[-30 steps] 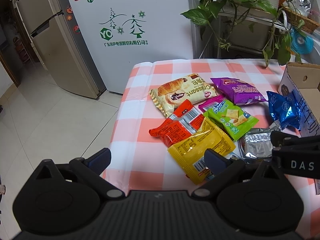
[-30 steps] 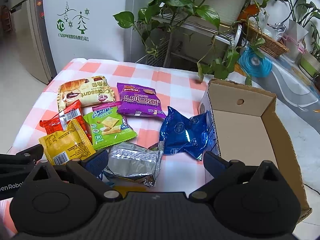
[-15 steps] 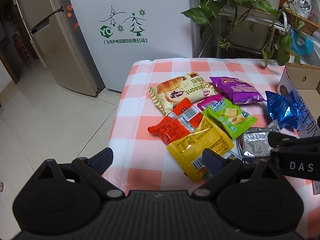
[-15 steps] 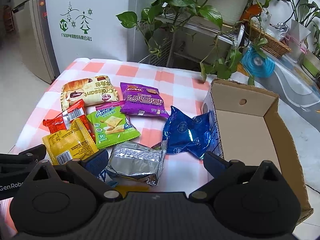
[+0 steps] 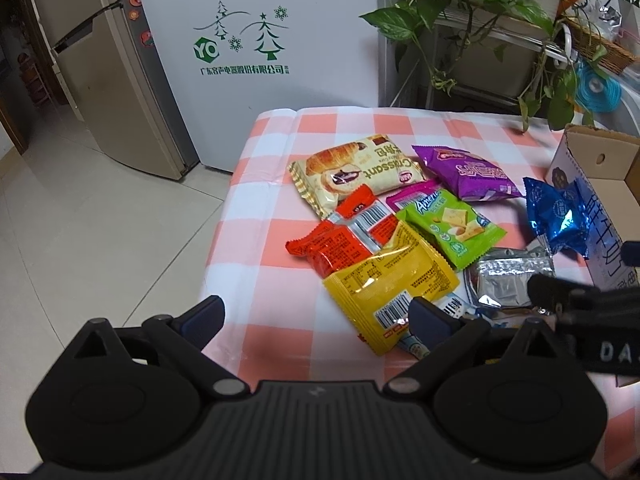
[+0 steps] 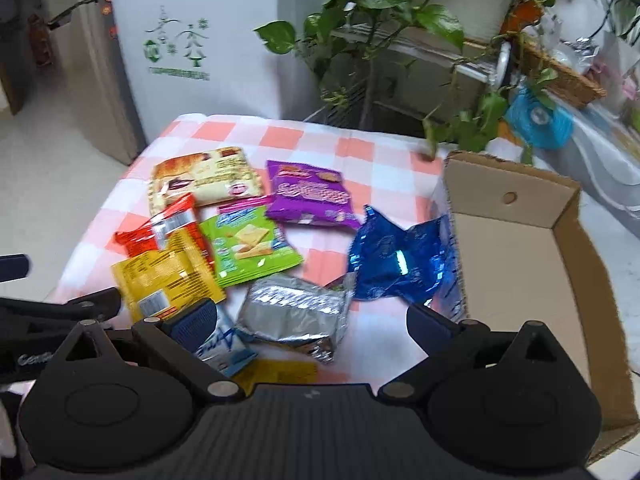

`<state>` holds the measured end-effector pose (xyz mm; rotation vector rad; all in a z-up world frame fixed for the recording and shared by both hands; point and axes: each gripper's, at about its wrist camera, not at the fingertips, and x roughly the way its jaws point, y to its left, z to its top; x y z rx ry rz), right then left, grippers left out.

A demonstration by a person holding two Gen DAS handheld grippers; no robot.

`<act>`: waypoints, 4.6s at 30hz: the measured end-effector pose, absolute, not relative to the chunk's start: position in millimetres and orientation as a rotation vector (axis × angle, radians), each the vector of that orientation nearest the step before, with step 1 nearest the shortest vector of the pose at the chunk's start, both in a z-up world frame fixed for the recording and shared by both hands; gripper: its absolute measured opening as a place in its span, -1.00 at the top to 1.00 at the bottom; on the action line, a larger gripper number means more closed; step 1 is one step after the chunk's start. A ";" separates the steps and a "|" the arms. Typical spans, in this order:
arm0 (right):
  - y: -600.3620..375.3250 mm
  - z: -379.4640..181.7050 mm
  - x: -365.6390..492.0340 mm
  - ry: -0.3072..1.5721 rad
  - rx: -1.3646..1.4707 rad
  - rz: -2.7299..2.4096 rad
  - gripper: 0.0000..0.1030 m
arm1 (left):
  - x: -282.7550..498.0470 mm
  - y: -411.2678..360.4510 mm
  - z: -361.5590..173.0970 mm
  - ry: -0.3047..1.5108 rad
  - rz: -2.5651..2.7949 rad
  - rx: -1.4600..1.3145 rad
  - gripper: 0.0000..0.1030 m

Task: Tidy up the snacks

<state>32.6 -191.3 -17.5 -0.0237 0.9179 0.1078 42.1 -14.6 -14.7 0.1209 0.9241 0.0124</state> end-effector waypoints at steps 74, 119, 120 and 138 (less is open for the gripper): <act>-190.9 -71.0 2.3 1.079 -0.066 0.393 -0.12 | 48.9 -4.8 -48.1 0.924 -0.160 0.001 -0.60; -199.9 -38.7 1.5 0.941 -0.066 0.335 -0.06 | 6.6 -12.3 -43.3 0.908 -0.179 0.102 -0.15; -200.3 -37.9 2.0 0.937 -0.063 0.334 -0.06 | 5.8 -13.5 -42.0 0.904 -0.182 0.099 -0.08; -205.0 -36.1 7.9 0.937 0.008 0.332 -0.06 | 1.2 -0.7 -44.5 0.948 -0.197 0.075 -0.56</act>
